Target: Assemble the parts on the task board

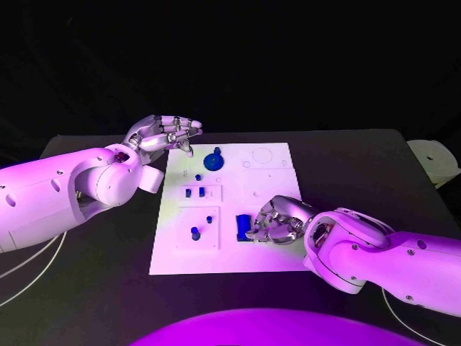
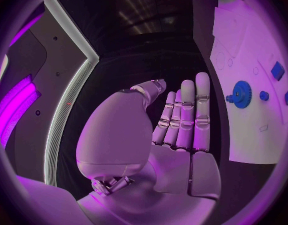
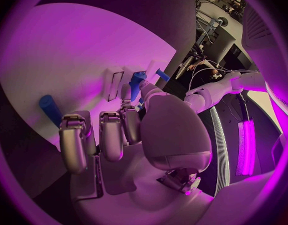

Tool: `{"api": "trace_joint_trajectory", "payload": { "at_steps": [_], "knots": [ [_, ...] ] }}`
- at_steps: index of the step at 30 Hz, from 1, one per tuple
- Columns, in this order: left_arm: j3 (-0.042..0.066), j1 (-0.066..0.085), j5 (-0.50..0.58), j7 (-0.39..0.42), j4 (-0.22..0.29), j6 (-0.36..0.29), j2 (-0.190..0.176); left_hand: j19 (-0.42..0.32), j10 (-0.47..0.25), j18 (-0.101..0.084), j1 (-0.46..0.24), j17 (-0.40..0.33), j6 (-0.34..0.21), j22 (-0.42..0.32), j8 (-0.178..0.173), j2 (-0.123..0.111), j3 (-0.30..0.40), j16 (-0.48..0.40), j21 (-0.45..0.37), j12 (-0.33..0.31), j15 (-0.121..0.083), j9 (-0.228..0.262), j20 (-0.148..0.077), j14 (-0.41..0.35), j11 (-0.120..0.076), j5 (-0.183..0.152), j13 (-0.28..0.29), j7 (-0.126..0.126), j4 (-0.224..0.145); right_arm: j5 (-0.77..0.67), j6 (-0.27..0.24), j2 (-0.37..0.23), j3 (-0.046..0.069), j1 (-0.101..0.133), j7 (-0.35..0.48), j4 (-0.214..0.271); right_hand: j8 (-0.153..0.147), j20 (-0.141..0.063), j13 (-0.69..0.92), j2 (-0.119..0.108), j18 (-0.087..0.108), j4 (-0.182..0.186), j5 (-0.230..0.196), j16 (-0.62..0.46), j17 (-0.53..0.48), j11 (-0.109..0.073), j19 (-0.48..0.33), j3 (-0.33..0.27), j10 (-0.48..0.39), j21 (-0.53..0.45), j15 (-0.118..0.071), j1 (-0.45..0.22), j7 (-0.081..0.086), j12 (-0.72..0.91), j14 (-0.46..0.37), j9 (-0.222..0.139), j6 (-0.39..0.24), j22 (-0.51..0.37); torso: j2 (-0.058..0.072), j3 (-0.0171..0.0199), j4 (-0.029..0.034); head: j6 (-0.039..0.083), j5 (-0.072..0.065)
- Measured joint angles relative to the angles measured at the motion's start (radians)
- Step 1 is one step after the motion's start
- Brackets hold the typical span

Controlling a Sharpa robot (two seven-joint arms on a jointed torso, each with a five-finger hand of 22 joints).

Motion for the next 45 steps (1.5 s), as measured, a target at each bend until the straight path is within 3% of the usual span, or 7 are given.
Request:
{"api": "trace_joint_trajectory", "payload": {
  "at_steps": [13, 19, 23, 28, 31, 38, 45],
  "knots": [
    [0.000, 0.000, 0.000, -0.001, -0.001, 0.000, -0.001, 0.000, -0.004, 0.000, -0.004, -0.001, 0.000, 0.000, 0.000, 0.004, 0.000, 0.000, 0.000, 0.000, 0.000, 0.000, 0.000, 0.000, -0.004, 0.000, 0.000, 0.000, 0.000, -0.001, -0.002, -0.018, 0.000, -0.001, 0.009, 0.009, 0.005, 0.000, 0.000, -0.009, 0.000, 0.008, 0.001, 0.004, 0.001, 0.000, 0.000, -0.008, 0.000, 0.000, 0.000, -0.009, 0.000, 0.000, 0.000, 0.000, 0.000, 0.001, 0.000, 0.0003, 0.0006, -0.002, 0.004],
    [-0.001, 0.000, 0.000, -0.002, -0.001, 0.000, -0.003, 0.000, -0.004, 0.000, -0.004, -0.001, 0.000, 0.000, 0.000, 0.004, 0.000, 0.000, 0.000, 0.000, 0.000, 0.000, 0.000, 0.000, -0.004, 0.000, 0.000, 0.000, 0.000, 0.000, -0.032, -0.079, 0.000, 0.003, 0.032, 0.051, -0.001, 0.000, 0.000, -0.017, 0.000, 0.013, 0.024, 0.004, 0.001, 0.000, 0.000, -0.003, 0.000, 0.000, 0.000, -0.001, 0.011, 0.000, 0.000, -0.004, -0.011, 0.001, 0.000, 0.0001, -0.0011, -0.001, 0.004],
    [-0.001, 0.000, 0.000, -0.002, 0.000, 0.000, -0.003, 0.000, -0.004, 0.000, -0.004, -0.001, 0.000, 0.000, 0.000, 0.004, 0.000, 0.000, 0.000, 0.000, 0.000, 0.000, 0.000, 0.000, -0.004, 0.000, 0.000, 0.000, 0.000, 0.000, -0.063, -0.133, 0.002, 0.018, 0.052, 0.074, -0.012, 0.000, 0.000, -0.024, 0.000, 0.014, 0.028, 0.004, 0.001, 0.000, 0.000, -0.003, 0.000, 0.000, 0.000, 0.005, 0.015, -0.007, 0.000, -0.008, -0.024, 0.001, -0.001, 0.0000, -0.0022, 0.001, 0.000],
    [-0.002, 0.000, 0.000, -0.001, 0.001, 0.000, -0.004, 0.000, -0.007, 0.000, -0.014, -0.002, -0.005, -0.002, 0.001, 0.007, -0.004, 0.002, -0.007, 0.008, -0.002, 0.000, 0.000, -0.002, 0.000, 0.000, 0.000, -0.005, 0.004, -0.021, -0.075, -0.204, 0.004, 0.037, 0.065, 0.073, -0.040, 0.000, 0.000, -0.030, 0.000, 0.029, 0.012, 0.004, 0.001, 0.009, 0.000, -0.010, 0.002, 0.000, 0.000, 0.000, 0.031, 0.022, 0.000, -0.021, -0.050, 0.001, -0.002, -0.0016, -0.0029, 0.005, -0.010],
    [-0.002, 0.000, 0.001, 0.001, 0.002, 0.000, -0.004, 0.000, -0.007, 0.000, -0.028, -0.002, -0.005, -0.006, 0.005, 0.002, -0.012, 0.005, -0.010, 0.014, -0.002, 0.001, 0.000, -0.002, 0.000, 0.000, 0.000, -0.005, 0.012, -0.047, -0.074, -0.241, 0.004, 0.040, 0.067, 0.065, -0.042, 0.000, 0.000, -0.038, 0.000, 0.037, 0.016, 0.004, 0.001, 0.013, 0.000, -0.018, -0.002, 0.000, 0.008, -0.007, 0.031, 0.025, 0.000, -0.022, -0.051, 0.001, -0.002, -0.0018, -0.0035, 0.008, -0.018],
    [-0.002, 0.000, 0.001, 0.006, 0.004, -0.001, -0.006, 0.000, -0.007, 0.000, -0.029, -0.002, -0.005, -0.006, 0.005, 0.002, -0.013, 0.005, -0.012, 0.014, -0.002, 0.001, 0.000, -0.002, 0.000, 0.000, 0.000, -0.005, 0.013, -0.124, -0.068, -0.284, 0.002, 0.028, 0.061, 0.059, -0.042, 0.000, 0.000, -0.038, 0.000, 0.034, 0.022, 0.008, 0.000, 0.013, 0.000, -0.021, -0.002, 0.000, 0.008, -0.007, 0.031, 0.025, 0.000, -0.022, -0.050, 0.000, -0.002, -0.0019, -0.0051, 0.011, -0.032],
    [-0.002, 0.000, 0.002, 0.009, 0.005, 0.000, -0.005, 0.000, -0.011, 0.000, -0.029, -0.002, -0.005, -0.007, 0.005, 0.002, -0.013, 0.005, -0.012, 0.014, -0.002, 0.001, 0.000, -0.002, -0.003, 0.000, 0.000, -0.005, 0.013, -0.176, -0.057, -0.260, 0.001, 0.002, 0.038, 0.044, -0.042, 0.000, 0.001, -0.037, 0.000, 0.032, 0.022, 0.008, 0.000, 0.013, 0.000, -0.024, -0.002, 0.000, 0.008, -0.008, 0.031, 0.025, 0.000, -0.022, -0.050, 0.000, -0.003, -0.0022, -0.0036, 0.012, -0.033]
  ]
}}
